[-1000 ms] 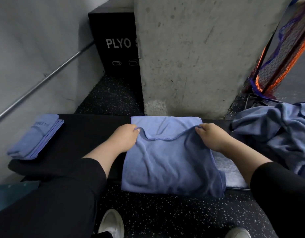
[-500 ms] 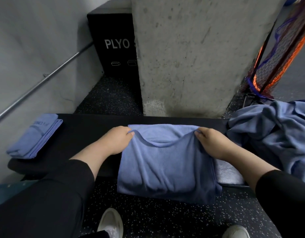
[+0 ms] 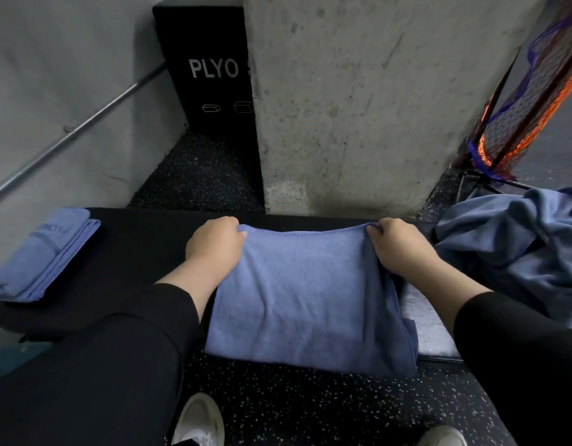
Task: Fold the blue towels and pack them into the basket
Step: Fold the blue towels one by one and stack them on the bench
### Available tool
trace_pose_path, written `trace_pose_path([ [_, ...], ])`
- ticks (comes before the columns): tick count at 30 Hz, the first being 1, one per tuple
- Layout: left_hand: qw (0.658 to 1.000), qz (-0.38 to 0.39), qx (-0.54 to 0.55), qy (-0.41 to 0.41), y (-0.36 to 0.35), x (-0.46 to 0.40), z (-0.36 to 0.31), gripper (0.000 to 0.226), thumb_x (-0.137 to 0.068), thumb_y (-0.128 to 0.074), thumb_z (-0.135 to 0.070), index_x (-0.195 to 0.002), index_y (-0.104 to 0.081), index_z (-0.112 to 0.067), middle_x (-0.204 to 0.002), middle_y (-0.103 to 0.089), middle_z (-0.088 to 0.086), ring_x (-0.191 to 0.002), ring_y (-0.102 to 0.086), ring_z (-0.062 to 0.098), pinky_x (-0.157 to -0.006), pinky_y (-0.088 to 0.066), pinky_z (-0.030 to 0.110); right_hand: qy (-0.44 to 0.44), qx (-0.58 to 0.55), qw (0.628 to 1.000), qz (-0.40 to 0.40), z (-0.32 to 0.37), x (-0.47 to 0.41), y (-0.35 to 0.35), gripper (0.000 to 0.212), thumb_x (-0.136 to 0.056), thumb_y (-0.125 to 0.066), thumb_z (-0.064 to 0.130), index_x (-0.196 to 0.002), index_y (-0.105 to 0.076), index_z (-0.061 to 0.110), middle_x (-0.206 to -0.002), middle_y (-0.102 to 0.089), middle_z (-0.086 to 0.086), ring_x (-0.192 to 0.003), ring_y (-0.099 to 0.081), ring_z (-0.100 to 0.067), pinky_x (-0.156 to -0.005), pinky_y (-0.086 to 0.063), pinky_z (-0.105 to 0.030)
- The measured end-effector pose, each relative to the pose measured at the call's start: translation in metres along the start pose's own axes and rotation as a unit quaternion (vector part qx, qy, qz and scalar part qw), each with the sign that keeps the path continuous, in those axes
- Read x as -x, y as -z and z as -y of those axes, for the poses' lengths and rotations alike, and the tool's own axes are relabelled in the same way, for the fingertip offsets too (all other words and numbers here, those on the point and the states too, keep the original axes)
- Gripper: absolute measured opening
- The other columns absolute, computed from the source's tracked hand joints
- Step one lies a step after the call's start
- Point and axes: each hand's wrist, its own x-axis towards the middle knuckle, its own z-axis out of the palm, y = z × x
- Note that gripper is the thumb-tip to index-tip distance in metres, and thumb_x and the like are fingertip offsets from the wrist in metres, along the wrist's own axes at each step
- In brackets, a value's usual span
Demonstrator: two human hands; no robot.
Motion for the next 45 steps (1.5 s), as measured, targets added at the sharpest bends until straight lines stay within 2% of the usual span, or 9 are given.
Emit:
trace_pose_path([
  [3,0.997,-0.028,-0.019,-0.069,-0.009,0.006,0.0,0.017,-0.102,-0.052,-0.025,-0.114,-0.062,-0.018,-0.115,-0.059,0.006,-0.099,-0.056,0.026,-0.08,-0.046,0.041,0.023,0.033,0.999,-0.009,-0.003,0.003,-0.008,0.025,-0.097,-0.052,0.042,-0.104,-0.06,0.019,-0.109,-0.062,-0.011,-0.103,-0.059,-0.037,-0.081,-0.049,-0.042],
  [5,0.993,0.001,-0.03,-0.112,-0.011,0.004,0.0,0.04,-0.101,-0.05,-0.021,-0.141,-0.054,-0.022,-0.139,-0.052,0.001,-0.123,-0.05,0.025,-0.099,-0.039,0.042,0.059,0.057,0.997,0.008,-0.005,0.004,-0.01,0.033,-0.093,-0.059,0.042,-0.118,-0.06,0.02,-0.117,-0.055,-0.01,-0.11,-0.054,-0.037,-0.092,-0.049,-0.046],
  [7,0.99,0.031,-0.024,-0.133,-0.009,0.003,0.0,0.046,-0.101,-0.047,-0.021,-0.147,-0.049,-0.023,-0.149,-0.046,-0.005,-0.132,-0.044,0.021,-0.106,-0.032,0.041,0.067,0.079,0.994,0.023,-0.006,0.002,-0.01,0.041,-0.091,-0.062,0.042,-0.126,-0.058,0.021,-0.123,-0.052,-0.009,-0.115,-0.049,-0.038,-0.098,-0.046,-0.049],
  [13,0.988,0.046,-0.042,-0.141,-0.003,0.003,0.001,0.04,-0.099,-0.05,-0.026,-0.139,-0.054,-0.03,-0.128,-0.053,-0.006,-0.122,-0.046,0.018,-0.097,-0.029,0.037,0.067,0.064,0.995,0.041,-0.008,0.002,-0.006,0.029,-0.09,-0.064,0.038,-0.114,-0.064,0.022,-0.112,-0.058,-0.007,-0.114,-0.054,-0.034,-0.093,-0.048,-0.045],
  [17,0.99,0.053,-0.047,-0.121,0.002,0.005,-0.004,0.014,-0.094,-0.055,-0.026,-0.107,-0.06,-0.031,-0.106,-0.05,-0.009,-0.11,-0.048,0.017,-0.087,-0.027,0.034,0.097,0.009,0.995,0.019,-0.005,0.008,-0.004,0.015,-0.087,-0.066,0.023,-0.094,-0.053,0.021,-0.095,-0.056,-0.002,-0.096,-0.057,-0.031,-0.078,-0.045,-0.038],
  [22,0.981,0.036,0.17,-0.088,0.012,0.009,0.002,0.013,-0.089,-0.065,-0.024,-0.08,-0.056,-0.02,-0.08,-0.062,-0.004,-0.075,-0.055,0.013,-0.067,-0.04,0.032,0.135,-0.085,0.987,0.008,-0.002,0.017,0.014,0.021,-0.085,-0.058,0.005,-0.096,-0.047,0.018,-0.084,-0.061,-0.002,-0.077,-0.054,-0.026,-0.07,-0.041,-0.038],
  [26,0.959,0.033,0.262,-0.103,0.025,0.015,0.01,0.022,-0.094,-0.067,-0.028,-0.08,-0.061,-0.013,-0.072,-0.06,-0.001,-0.064,-0.047,0.007,-0.062,-0.038,0.028,0.16,-0.071,0.984,0.03,-0.005,0.021,0.024,0.021,-0.088,-0.059,0.005,-0.102,-0.06,0.02,-0.087,-0.061,0.002,-0.066,-0.051,-0.002,-0.062,-0.038,-0.014],
  [35,0.949,0.004,0.288,-0.125,0.049,0.031,0.024,0.02,-0.099,-0.062,-0.026,-0.083,-0.064,-0.014,-0.073,-0.061,-0.003,-0.06,-0.048,-0.002,-0.056,-0.037,0.013,0.183,-0.012,0.983,0.015,-0.009,0.032,0.036,0.018,-0.08,-0.067,0.009,-0.096,-0.073,0.015,-0.091,-0.067,0.0,-0.086,-0.061,-0.019,-0.071,-0.035,-0.022],
  [45,0.937,-0.004,0.334,-0.097,0.069,0.044,0.032,0.02,-0.098,-0.064,-0.028,-0.083,-0.069,-0.016,-0.075,-0.065,0.001,-0.064,-0.051,0.002,-0.066,-0.041,0.027,0.168,-0.109,0.975,-0.093,0.008,0.049,0.055,0.007,-0.088,-0.07,0.013,-0.091,-0.075,0.015,-0.084,-0.071,0.004,-0.08,-0.066,-0.014,-0.075,-0.045,-0.023],
])
